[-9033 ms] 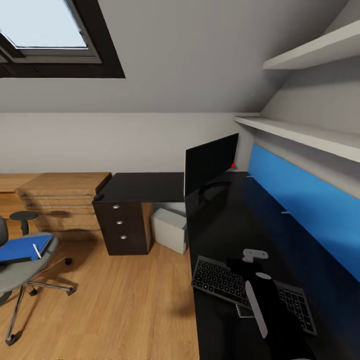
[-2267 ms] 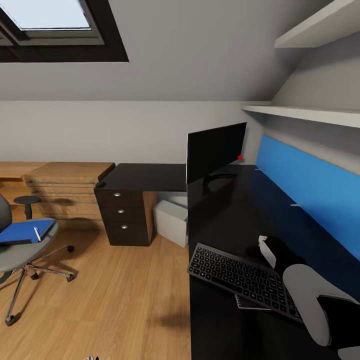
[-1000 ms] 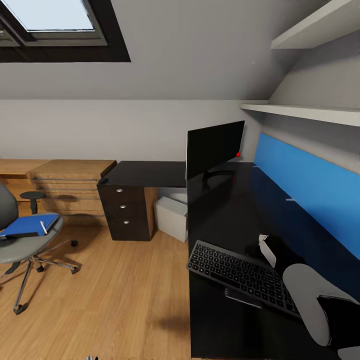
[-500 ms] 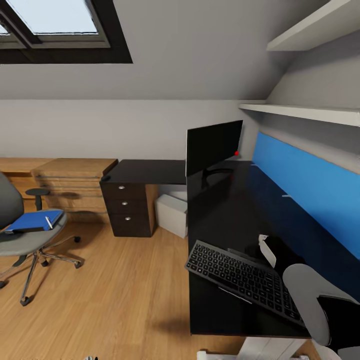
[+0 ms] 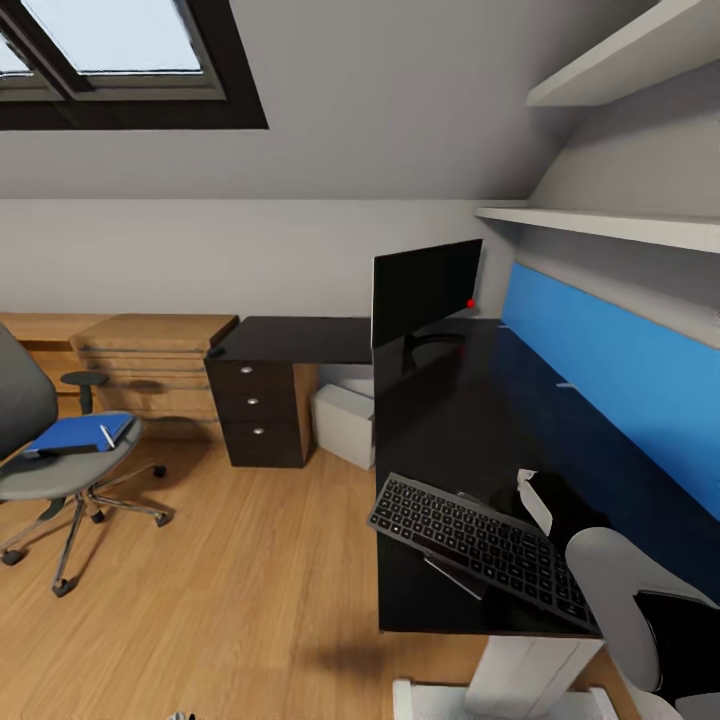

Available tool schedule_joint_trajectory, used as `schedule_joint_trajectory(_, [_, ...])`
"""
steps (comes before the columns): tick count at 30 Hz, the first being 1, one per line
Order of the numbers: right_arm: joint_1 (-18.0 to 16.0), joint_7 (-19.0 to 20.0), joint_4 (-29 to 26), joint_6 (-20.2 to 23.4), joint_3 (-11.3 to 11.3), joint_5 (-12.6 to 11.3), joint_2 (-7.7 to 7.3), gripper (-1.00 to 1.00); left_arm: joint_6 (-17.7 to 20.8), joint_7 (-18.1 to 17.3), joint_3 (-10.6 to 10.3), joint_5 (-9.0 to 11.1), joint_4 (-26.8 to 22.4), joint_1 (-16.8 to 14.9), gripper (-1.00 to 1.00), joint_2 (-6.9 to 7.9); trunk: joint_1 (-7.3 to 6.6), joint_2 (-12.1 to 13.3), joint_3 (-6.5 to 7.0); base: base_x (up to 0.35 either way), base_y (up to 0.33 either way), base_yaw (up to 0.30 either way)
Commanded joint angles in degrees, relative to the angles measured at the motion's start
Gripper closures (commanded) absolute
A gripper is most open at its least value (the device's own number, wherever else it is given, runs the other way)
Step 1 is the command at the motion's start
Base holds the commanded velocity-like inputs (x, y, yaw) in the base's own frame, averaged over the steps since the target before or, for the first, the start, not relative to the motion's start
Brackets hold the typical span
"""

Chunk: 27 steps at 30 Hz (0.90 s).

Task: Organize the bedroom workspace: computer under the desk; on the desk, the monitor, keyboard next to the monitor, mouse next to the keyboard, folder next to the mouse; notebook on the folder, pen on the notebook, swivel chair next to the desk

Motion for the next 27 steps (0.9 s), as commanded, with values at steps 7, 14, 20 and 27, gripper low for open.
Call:
schedule_joint_trajectory(7, [0.0, -0.3, 1.4, 0.4, 0.0, -0.3, 0.01, -1.0, -0.1, -0.4, -0.3, 0.6, 0.1, 0.0, -1.0, 0.01, -0.01, 0.0, -0.07, -0.036, 0.0, 0.0])
schedule_joint_trajectory(14, [0.0, -0.4, 1.3, 0.4, 0.0, -0.4, 0.01, -1.0, -0.1, -0.4, -0.3, 0.6, 0.1, -0.1, -1.0, 0.01, -0.01, 0.0, -0.07, -0.003, 0.0, 0.0])
schedule_joint_trajectory(20, [0.0, -0.4, 1.3, 0.4, 0.0, -0.4, 0.01, -1.0, -0.1, -0.5, -0.3, 0.6, 0.1, -0.1, -1.0, 0.01, -0.01, 0.0, -0.07, 0.0, 0.0, 0.0])
schedule_joint_trajectory(27, [0.0, -0.4, 1.3, 0.4, 0.0, -0.5, 0.08, -1.0, -0.1, -0.7, -0.3, 0.6, 0.1, -0.1, -1.0, 0.01, -0.01, 0.0, -0.07, -0.027, 0.0, 0.0])
